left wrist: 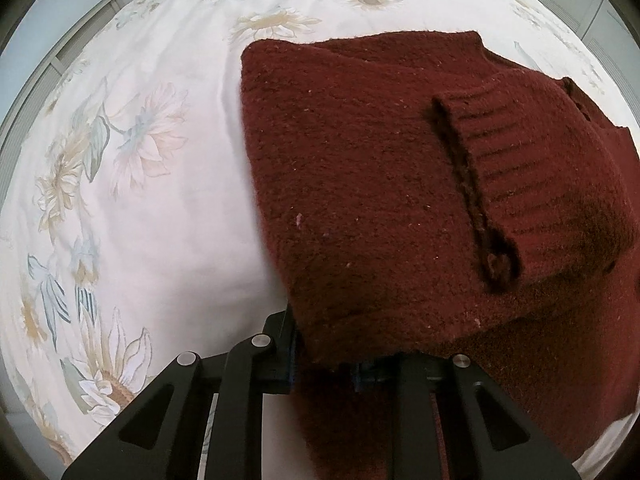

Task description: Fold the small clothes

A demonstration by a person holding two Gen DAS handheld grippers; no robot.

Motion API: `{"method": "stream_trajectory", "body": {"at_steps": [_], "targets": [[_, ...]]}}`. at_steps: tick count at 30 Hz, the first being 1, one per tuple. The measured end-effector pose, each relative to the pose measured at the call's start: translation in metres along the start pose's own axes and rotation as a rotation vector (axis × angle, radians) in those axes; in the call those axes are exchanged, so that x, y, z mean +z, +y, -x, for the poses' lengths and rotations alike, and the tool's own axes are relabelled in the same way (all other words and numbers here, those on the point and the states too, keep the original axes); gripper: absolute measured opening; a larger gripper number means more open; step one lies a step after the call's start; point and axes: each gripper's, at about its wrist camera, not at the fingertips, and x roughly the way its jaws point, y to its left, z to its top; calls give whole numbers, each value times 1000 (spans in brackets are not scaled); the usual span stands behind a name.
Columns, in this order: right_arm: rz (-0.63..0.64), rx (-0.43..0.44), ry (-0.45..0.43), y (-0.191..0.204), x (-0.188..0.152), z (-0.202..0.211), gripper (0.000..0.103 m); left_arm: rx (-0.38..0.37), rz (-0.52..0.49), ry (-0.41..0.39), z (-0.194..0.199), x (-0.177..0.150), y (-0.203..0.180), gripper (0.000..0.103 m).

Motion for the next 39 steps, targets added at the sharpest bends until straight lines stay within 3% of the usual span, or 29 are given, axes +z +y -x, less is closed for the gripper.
{"method": "stream_trajectory", "body": {"at_steps": [7, 10, 13, 15, 17, 22, 30, 39], "targets": [[50, -1, 61, 16, 1, -33, 94, -21, 3, 0, -1, -2, 16, 17], [47, -1, 71, 12, 3, -40, 82, -32, 9, 2, -4, 0, 23, 17], [28, 17, 62, 7, 2, -38, 59, -35, 9, 2, -3, 1, 24, 17], [30, 8, 58, 3, 2, -36, 32, -33, 8, 2, -5, 1, 25, 17], [8, 30, 49, -4, 1, -33, 20, -30, 6, 4, -4, 3, 25, 17], [-143, 87, -29, -42, -6, -7, 17, -27, 7, 1, -5, 3, 21, 18], [-340, 16, -136, -119, -36, 45, 17, -21, 18, -15, -1, -2, 19, 17], [-521, -24, -119, -172, -91, 44, 16, 33, -34, -39, 8, -6, 6, 17]]}}
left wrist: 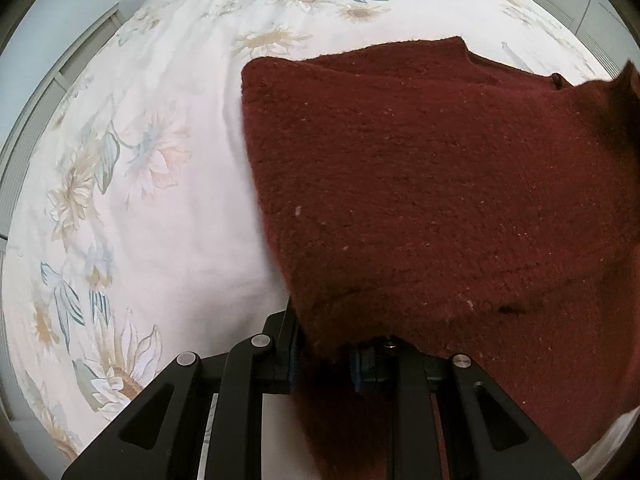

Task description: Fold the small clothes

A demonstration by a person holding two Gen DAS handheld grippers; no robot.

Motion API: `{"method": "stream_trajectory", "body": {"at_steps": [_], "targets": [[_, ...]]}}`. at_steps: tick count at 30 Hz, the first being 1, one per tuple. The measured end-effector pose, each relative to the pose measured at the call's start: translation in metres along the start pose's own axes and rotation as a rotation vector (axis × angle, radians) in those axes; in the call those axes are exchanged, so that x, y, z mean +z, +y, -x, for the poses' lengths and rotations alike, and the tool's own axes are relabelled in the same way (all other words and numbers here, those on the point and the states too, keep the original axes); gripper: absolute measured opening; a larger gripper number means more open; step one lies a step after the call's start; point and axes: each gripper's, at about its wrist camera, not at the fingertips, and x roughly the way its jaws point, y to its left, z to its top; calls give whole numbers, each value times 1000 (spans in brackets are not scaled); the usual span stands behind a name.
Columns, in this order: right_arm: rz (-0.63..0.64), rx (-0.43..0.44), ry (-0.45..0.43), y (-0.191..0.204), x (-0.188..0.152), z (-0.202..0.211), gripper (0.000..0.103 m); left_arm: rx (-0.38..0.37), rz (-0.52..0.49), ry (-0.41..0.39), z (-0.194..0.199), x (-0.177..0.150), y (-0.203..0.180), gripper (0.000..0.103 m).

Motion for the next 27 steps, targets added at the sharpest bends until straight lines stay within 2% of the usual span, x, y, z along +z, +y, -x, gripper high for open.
{"method": "stream_trajectory", "body": {"at_steps": [6, 12, 23, 27], "targets": [[-67, -36, 47, -32, -25, -17, 12, 9, -16, 3, 2, -10, -3, 17], [-139, -20, 65, -61, -38, -24, 13, 19, -3, 15, -6, -10, -5, 17], [-170, -71, 92, -76, -51, -14, 12, 36, 20, -1, -4, -7, -7, 17], [-175, -86, 77, -80, -50, -2, 13, 47, 21, 7, 2, -8, -7, 20]]}}
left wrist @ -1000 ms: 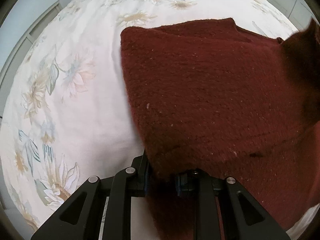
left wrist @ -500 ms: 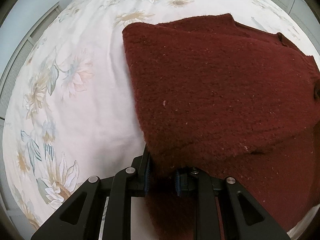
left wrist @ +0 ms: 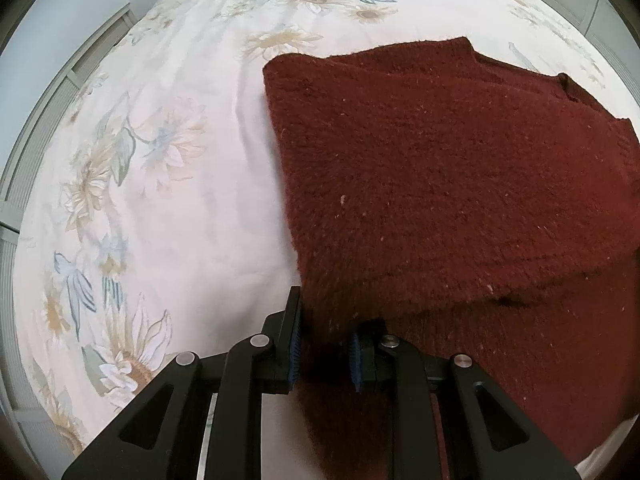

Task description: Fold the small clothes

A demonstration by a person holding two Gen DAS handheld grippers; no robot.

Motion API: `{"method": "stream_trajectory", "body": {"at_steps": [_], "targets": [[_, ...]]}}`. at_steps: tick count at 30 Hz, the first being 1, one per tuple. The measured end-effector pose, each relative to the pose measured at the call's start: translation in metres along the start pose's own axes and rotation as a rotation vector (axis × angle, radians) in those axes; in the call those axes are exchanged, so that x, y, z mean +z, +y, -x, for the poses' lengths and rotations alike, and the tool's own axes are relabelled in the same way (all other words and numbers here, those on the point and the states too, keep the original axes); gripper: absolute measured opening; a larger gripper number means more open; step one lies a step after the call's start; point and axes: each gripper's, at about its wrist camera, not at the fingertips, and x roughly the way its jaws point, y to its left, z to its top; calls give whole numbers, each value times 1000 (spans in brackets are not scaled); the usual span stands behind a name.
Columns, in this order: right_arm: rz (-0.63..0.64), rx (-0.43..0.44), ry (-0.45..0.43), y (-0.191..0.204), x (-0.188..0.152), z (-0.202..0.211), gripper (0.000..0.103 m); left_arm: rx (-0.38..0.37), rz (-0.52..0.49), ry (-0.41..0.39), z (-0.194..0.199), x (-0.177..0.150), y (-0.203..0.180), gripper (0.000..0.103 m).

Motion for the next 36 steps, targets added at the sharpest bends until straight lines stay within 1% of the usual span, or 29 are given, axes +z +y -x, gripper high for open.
{"method": "stream_trajectory", "body": {"at_steps": [1, 2, 3, 4, 5, 6, 7, 8, 9, 10, 11, 13, 14, 15, 17, 19, 20, 21, 22, 23, 25, 27, 29, 32, 34, 36], "targets": [[7, -5, -4, -1, 0, 4, 15, -6, 5, 12, 1, 0, 1, 25], [16, -14, -7, 0, 1, 7, 26, -15, 15, 26, 2, 0, 2, 33], [29, -35, -15, 2, 2, 12, 43, -25, 35, 41, 4, 0, 6, 37], [41, -52, -25, 4, 3, 16, 53, -31, 57, 46, 7, 0, 9, 48], [52, -61, -38, 5, 4, 21, 67, -38, 70, 41, 11, 1, 12, 59], [66, -63, -55, 7, 4, 27, 71, -43, 74, 29, 18, 2, 14, 64], [72, -66, -60, 8, 5, 31, 72, -40, 75, 13, 25, 2, 15, 74], [80, -72, -68, 10, 6, 35, 79, -31, 75, -11, 34, 3, 16, 83], [90, -79, -80, 12, 7, 39, 83, -26, 75, -33, 41, 4, 16, 88], [105, -84, -96, 16, 8, 44, 83, -23, 76, -59, 49, 5, 15, 100], [118, -90, -109, 20, 8, 48, 84, -20, 74, -81, 56, 6, 13, 102], [152, -106, -123, 31, 9, 53, 88, -24, 61, -128, 70, 9, 6, 102], [169, -112, -131, 38, 10, 54, 94, -32, 51, -161, 78, 12, -1, 102], [190, -115, -140, 45, 10, 55, 103, -40, 43, -190, 82, 14, -7, 102], [223, -125, -145, 61, 8, 52, 103, -53, 9, -229, 86, 13, -16, 102], [253, -119, -141, 77, 2, 43, 103, -48, -31, -261, 84, 22, -45, 102], [265, -118, -139, 83, -1, 37, 103, -50, -38, -265, 80, 25, -51, 102], [278, -122, -132, 90, -4, 29, 103, -69, -42, -256, 75, 29, -60, 102], [291, -127, -123, 96, -8, 21, 103, -91, -47, -238, 67, 30, -70, 102], [301, -127, -118, 100, -10, 13, 103, -96, -50, -223, 63, 26, -78, 102], [313, -138, -101, 104, -15, -3, 103, -79, -62, -193, 43, 25, -95, 102], [322, -148, -83, 103, -17, -18, 103, -52, -76, -165, 22, 24, -101, 102], [319, -157, -69, 96, -19, -30, 103, -43, -73, -141, 5, 18, -98, 102], [276, -145, -75, 76, -16, -33, 103, -67, -36, -155, -1, 13, -85, 102], [243, -145, -82, 60, -13, -32, 103, -60, -23, -169, -2, 11, -73, 102], [219, -144, -83, 44, -9, -32, 103, -71, -7, -170, -5, 9, -60, 102]]}}
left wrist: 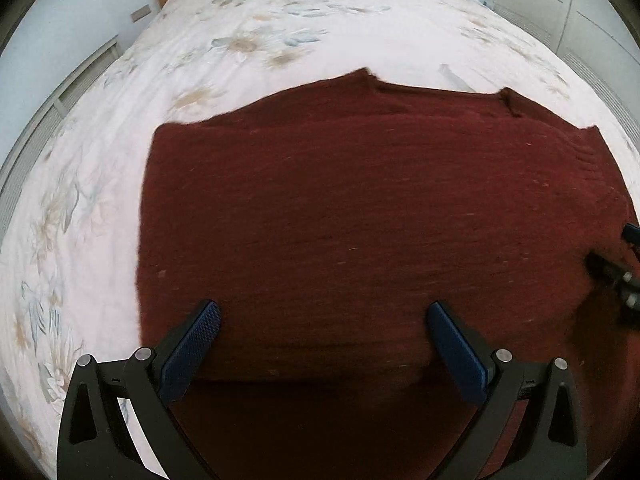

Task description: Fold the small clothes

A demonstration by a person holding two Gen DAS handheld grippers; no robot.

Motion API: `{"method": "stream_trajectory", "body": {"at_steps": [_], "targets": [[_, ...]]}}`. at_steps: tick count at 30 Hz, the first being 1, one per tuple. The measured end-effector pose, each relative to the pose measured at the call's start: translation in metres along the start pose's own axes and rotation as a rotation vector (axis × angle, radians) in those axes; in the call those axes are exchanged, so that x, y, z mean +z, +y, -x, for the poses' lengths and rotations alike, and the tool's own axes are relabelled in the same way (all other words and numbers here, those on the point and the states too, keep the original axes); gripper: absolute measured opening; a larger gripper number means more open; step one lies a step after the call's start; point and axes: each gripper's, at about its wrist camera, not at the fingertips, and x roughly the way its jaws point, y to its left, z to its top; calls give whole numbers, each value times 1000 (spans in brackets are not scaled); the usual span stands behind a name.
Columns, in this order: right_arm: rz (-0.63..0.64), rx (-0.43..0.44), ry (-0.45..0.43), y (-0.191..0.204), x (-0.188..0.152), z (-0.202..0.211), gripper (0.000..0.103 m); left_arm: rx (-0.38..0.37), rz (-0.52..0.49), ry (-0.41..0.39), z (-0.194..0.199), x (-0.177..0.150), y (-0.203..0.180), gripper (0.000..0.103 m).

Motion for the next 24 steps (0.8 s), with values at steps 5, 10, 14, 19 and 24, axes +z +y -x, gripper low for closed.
{"method": "stream_trajectory", "body": {"at_steps": [5, 10, 14, 19, 24], "targets": [[-24, 10, 1, -23, 1, -2, 103, -41, 40, 2, -1, -5, 28, 102], [-49, 42, 12, -26, 0, -11, 103, -51, 36, 3, -4, -7, 32, 102], [-58, 62, 3, -24, -1, 4, 103, -72, 59, 21, -6, -6, 35, 102], [-33, 61, -28, -29, -11, 37, 103, -90, 76, 62, 13, -2, 41, 102], [-49, 66, -42, -43, -38, 65, 103, -77, 71, 60, 48, -17, 42, 102]]}}
